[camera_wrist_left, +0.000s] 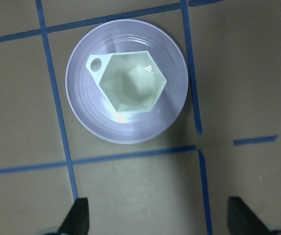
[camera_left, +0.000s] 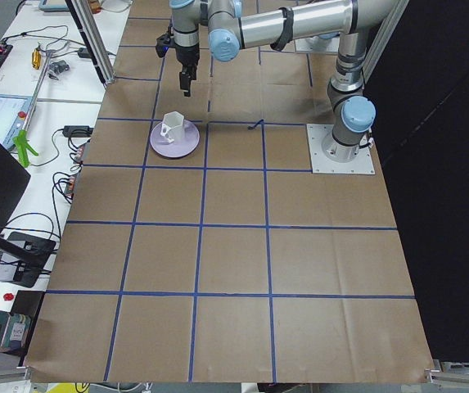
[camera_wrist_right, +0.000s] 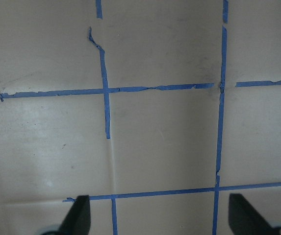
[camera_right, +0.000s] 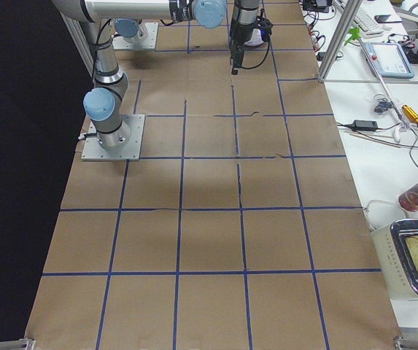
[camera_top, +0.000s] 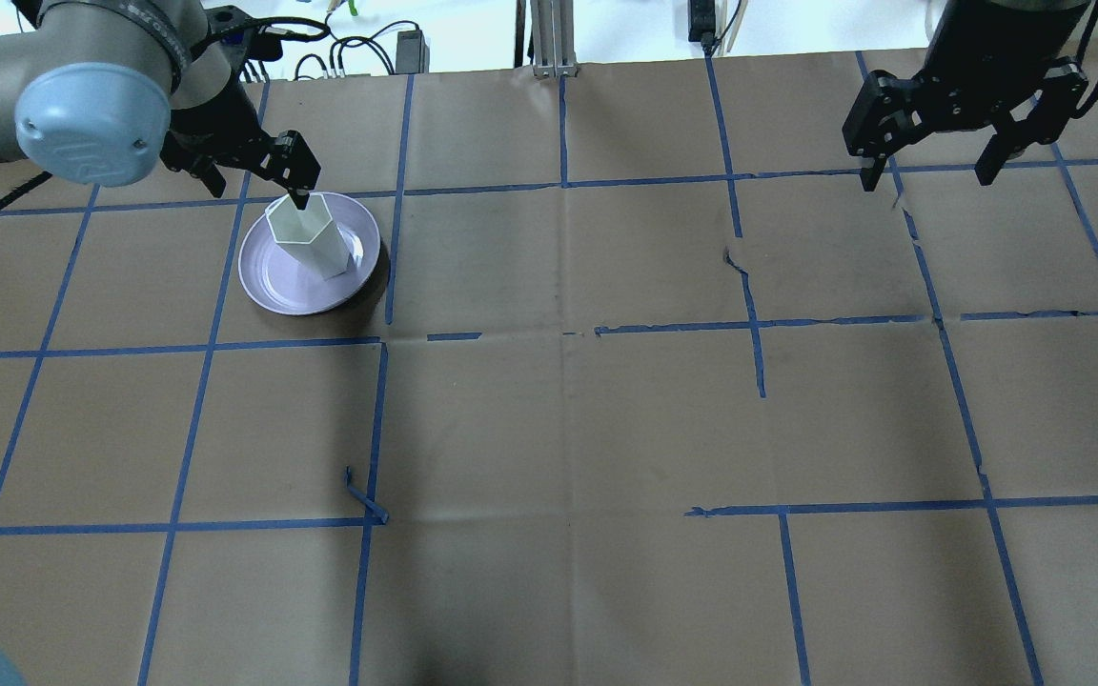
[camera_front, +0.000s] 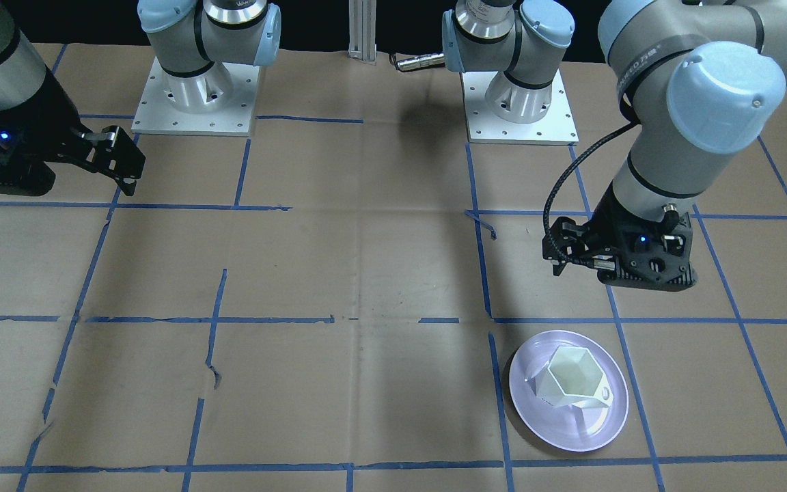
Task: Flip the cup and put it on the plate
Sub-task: 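Open the left gripper and raise it off the cup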
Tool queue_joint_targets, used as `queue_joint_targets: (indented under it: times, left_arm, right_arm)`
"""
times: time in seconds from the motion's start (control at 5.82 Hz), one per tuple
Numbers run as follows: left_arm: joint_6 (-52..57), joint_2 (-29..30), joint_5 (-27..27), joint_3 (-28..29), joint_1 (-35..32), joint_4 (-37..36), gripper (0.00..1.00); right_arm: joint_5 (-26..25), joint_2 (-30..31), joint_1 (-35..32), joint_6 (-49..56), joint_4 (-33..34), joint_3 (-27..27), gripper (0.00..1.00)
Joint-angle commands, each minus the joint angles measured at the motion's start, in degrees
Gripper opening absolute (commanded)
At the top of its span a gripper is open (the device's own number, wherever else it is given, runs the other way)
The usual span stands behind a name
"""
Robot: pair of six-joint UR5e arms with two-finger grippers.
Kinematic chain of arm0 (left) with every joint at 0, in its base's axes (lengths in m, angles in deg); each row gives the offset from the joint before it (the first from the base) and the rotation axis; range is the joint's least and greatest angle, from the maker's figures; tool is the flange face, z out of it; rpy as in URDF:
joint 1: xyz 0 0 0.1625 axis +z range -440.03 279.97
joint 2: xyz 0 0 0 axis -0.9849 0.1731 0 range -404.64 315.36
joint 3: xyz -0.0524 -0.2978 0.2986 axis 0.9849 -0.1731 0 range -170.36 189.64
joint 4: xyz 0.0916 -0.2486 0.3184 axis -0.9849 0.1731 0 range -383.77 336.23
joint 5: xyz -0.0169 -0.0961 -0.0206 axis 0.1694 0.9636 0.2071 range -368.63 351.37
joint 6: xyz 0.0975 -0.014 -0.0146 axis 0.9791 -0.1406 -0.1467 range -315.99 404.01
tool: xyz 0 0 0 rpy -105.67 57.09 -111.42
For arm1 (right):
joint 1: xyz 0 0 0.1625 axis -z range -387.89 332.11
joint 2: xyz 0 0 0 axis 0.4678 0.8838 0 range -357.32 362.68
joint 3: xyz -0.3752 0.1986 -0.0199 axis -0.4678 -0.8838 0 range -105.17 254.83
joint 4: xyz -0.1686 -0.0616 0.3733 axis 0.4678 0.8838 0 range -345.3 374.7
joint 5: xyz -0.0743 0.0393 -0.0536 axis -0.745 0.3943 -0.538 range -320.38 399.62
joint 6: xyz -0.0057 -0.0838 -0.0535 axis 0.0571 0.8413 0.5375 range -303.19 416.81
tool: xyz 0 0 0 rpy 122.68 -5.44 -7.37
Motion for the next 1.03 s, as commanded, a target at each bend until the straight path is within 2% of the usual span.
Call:
queue_joint_targets:
  times: [0.0, 0.17, 0.86]
  left_arm:
    - [-9.29, -4.88, 1.95, 1.35, -4.01, 7.9, 1.0]
    - [-12.03, -4.72, 1.78, 2.84, -6.83, 10.19, 1.0]
    - [-12.15, -4.37, 2.13, 3.03, -7.29, 10.74, 1.0]
  right_arm:
    - [0.0, 0.0, 0.0, 0.0, 0.03, 0.0, 1.0]
    - [0.0, 0.0, 0.0, 0.0, 0.03, 0.0, 1.0]
    - [0.0, 0.0, 0.0, 0.0, 0.03, 0.0, 1.0]
